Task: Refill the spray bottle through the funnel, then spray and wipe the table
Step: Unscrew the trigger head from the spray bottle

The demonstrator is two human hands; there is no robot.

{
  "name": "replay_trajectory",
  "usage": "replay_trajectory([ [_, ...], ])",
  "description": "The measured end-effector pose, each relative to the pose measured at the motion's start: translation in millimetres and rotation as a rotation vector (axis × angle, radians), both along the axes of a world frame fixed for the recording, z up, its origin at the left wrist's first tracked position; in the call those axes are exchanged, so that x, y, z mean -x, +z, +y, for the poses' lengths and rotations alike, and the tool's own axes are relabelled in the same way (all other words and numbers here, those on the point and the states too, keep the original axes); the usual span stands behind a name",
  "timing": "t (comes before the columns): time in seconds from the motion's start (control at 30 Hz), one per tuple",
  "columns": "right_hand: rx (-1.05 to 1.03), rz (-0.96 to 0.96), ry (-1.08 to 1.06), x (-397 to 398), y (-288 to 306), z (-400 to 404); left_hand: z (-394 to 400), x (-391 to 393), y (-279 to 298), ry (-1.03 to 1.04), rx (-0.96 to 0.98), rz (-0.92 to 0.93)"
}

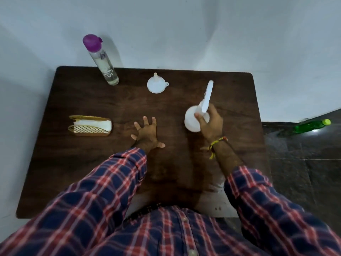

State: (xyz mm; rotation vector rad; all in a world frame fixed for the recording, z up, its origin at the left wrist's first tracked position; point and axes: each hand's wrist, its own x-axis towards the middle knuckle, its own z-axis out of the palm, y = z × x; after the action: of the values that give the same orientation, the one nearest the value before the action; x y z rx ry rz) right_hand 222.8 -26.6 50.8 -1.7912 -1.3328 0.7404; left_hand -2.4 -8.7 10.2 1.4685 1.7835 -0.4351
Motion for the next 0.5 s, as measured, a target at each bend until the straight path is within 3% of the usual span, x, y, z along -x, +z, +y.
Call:
replay_trajectory([
  [0.07, 0.01, 0.011, 0.013, 9, 3, -35, -14, 8, 8, 0.033, -0.097, -0.108],
  [0.2, 0.072, -0.035, 0.077, 30, 11, -85, -66, 12, 38, 0.051, -0.388, -0.498],
  [0.33, 0.091, -0.184, 0.287, 63, 30, -106, -107, -1, 76, 0.117, -0.522, -0.886],
  [0.5, -0.047, -0.172, 0.344, 93, 55, -104, -112, 0, 108, 0.261, -0.806, -0.842],
])
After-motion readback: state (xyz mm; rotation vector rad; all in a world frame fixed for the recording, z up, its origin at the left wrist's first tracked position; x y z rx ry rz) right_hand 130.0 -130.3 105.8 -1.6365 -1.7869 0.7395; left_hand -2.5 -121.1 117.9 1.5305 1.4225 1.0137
